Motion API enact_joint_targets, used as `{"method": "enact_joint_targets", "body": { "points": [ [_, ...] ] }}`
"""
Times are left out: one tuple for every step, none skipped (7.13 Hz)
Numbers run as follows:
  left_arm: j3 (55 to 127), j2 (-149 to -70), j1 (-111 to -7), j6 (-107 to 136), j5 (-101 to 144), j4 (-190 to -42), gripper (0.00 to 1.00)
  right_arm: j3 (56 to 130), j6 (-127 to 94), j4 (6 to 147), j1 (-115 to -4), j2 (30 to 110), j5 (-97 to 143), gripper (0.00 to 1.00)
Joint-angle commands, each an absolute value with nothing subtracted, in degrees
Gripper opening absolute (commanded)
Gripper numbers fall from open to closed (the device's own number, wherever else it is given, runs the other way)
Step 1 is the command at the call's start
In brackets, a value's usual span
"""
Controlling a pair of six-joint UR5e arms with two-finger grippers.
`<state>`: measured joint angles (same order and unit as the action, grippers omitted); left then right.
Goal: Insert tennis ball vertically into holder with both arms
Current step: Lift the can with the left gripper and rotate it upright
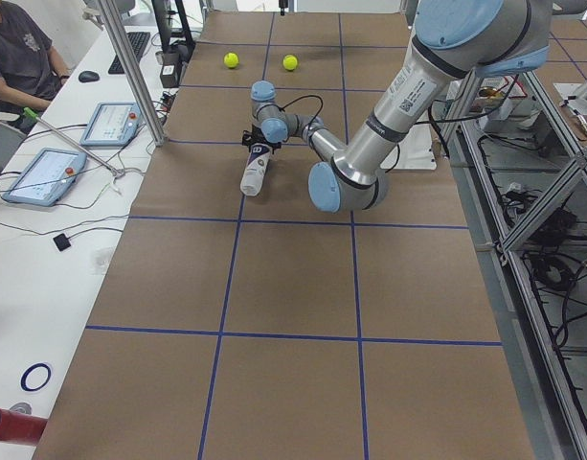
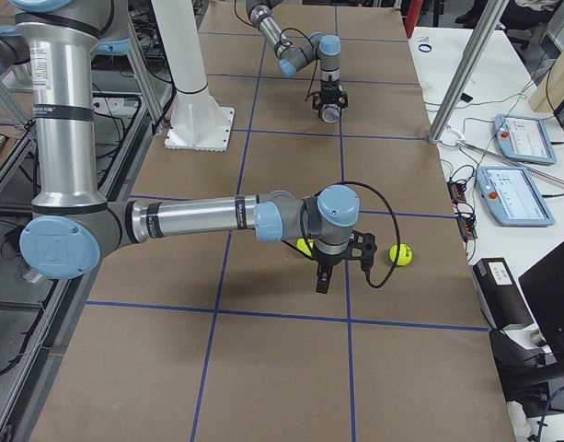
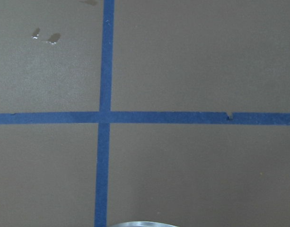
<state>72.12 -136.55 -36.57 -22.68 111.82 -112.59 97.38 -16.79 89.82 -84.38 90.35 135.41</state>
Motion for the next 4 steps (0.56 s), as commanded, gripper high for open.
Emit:
{"method": "enact_joint_targets", "body": {
  "points": [
    [71.6,-136.7,-36.6,-22.9,111.5,-112.6,0.91,97.4,-16.8,89.8,-84.4,90.4,135.4,1.00],
    [71.6,-136.8,-36.6,-22.9,111.6,-112.6,0.82,97.4,-16.8,89.8,-84.4,90.4,135.4,1.00],
    [71.8,-137.0,-36.6,-22.8,111.6,-112.6,0.74,97.4,-16.8,89.8,-84.4,90.4,135.4,1.00],
    [72.2,-137.2,-36.6,-22.8,111.7,-112.6,0.71,97.4,-16.8,89.8,-84.4,90.4,135.4,1.00]
  ]
}}
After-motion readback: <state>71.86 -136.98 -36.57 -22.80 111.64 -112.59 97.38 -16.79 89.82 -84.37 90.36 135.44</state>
